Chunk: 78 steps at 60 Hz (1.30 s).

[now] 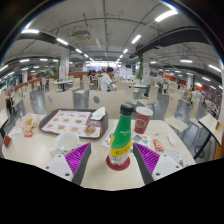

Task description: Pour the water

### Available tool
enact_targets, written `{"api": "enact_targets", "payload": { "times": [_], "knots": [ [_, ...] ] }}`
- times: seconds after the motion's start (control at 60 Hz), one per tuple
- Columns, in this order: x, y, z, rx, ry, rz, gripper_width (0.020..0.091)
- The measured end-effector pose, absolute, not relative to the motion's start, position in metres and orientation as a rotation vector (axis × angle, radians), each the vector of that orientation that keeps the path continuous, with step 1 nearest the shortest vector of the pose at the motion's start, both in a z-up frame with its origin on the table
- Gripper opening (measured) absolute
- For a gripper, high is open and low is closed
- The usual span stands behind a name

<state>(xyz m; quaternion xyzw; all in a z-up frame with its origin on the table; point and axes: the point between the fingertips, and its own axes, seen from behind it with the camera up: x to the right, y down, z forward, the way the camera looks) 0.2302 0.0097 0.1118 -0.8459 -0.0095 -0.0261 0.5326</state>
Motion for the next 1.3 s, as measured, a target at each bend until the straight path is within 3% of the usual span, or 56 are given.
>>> {"api": "enact_targets", "payload": {
  "times": [0.133,0.367,0.567,0.85,1.083,1.3],
  "knots": [
    [0.202,-0.049,0.145,-2.081,-0.017,-0.117,0.0845],
    [0.048,-0.146,0.198,-2.164,0.046,0.082,0.0847],
    [-0.057,-0.183,0.227,-2.176,0.149,0.225,0.0851],
    [-0.086,-0.199,0.275,-2.160,0.146,0.117,0.0849],
    [-0.075,-0.211,0.278,-2.201,0.093,-0.004,0.0845],
    [-0.062,-0.205,0.254,-2.250,0.105,0.011,0.0837]
  ]
}}
